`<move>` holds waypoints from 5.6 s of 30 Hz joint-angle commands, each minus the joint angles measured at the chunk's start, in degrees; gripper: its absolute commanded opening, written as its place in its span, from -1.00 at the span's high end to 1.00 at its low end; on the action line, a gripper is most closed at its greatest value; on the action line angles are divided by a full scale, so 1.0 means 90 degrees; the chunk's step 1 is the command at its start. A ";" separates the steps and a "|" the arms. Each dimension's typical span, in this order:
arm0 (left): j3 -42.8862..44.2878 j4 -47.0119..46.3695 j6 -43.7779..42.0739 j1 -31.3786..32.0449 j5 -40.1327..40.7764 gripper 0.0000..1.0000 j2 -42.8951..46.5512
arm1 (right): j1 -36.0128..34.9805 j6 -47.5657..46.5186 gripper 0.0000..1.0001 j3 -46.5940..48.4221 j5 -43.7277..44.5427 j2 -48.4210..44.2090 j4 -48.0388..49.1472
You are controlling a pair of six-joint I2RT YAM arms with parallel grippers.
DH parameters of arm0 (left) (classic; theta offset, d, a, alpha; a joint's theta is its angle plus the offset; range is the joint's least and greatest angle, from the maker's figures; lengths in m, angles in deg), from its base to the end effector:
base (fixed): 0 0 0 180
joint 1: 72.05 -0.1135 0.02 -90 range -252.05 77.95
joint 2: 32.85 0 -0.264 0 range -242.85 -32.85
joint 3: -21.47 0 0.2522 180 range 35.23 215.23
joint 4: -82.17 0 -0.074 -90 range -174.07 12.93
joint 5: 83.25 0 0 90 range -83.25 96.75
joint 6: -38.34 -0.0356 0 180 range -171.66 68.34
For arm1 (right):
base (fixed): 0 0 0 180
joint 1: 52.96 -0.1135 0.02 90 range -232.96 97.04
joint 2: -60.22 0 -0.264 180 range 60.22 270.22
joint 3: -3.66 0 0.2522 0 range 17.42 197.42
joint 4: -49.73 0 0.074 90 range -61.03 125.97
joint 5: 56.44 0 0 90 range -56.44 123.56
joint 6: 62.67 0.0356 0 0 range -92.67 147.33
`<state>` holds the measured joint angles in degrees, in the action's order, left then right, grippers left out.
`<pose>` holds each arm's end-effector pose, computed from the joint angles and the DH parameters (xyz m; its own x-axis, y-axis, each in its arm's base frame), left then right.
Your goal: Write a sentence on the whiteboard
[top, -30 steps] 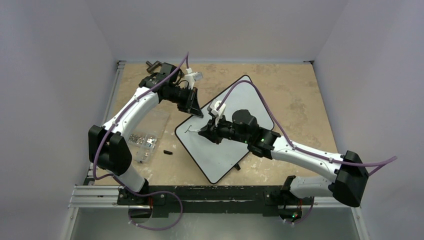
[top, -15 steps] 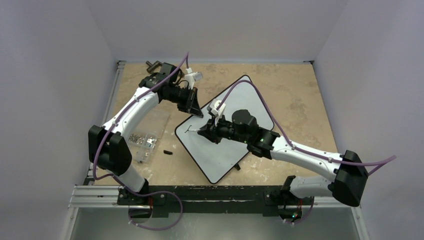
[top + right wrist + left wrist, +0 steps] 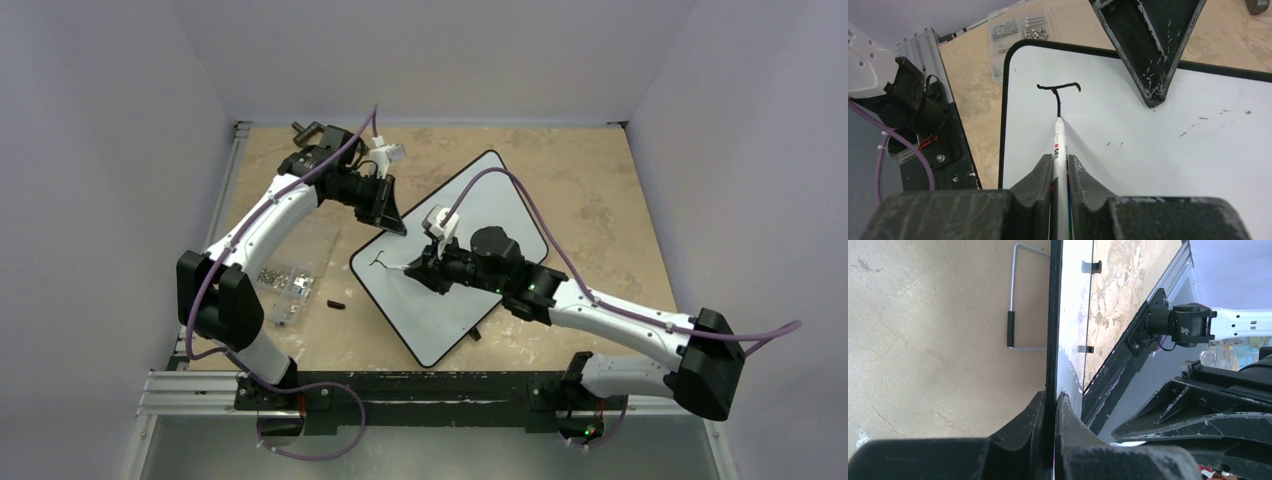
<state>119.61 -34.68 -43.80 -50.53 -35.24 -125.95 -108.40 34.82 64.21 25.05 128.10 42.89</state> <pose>0.3062 -0.1464 0.3140 -0.8647 0.2317 -0.4456 0.4878 0.5991 -0.6349 0.1526 0.2308 0.2992 -0.2545 -0.1422 -0.9566 -0.8701 0.4654 0.1623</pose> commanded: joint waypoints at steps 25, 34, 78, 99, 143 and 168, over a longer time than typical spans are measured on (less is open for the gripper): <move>0.0078 -0.0101 -0.0093 -0.0038 0.0936 1.00 0.0328 | 0.0017 0.0422 1.00 0.0104 0.0015 -0.1009 -0.0343; 0.0068 -0.0106 -0.0080 -0.0028 0.0934 1.00 0.0367 | 0.0026 0.0522 1.00 0.0161 0.0868 -0.0712 -0.0045; 0.0058 -0.0119 -0.0057 0.0002 0.0944 1.00 0.0461 | 0.0037 0.0548 1.00 -0.0214 0.1281 -0.0591 -0.0413; 0.0077 -0.0109 -0.0067 0.0010 0.0953 1.00 0.0453 | 0.0037 0.0273 1.00 0.0252 0.0672 -0.0160 -0.0212; 0.0078 -0.0048 -0.0102 0.0011 0.0932 1.00 0.0486 | 0.0193 0.0655 1.00 0.0046 0.1574 -0.0754 -0.0447; 0.0078 -0.0050 -0.0102 0.0041 0.0934 1.00 0.0495 | 0.0193 0.0610 1.00 0.0065 0.0823 -0.0327 -0.0288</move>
<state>119.61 -33.83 -43.28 -49.89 -33.47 -123.98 -106.81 40.17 64.58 35.06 124.73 39.45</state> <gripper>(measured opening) 0.045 0.107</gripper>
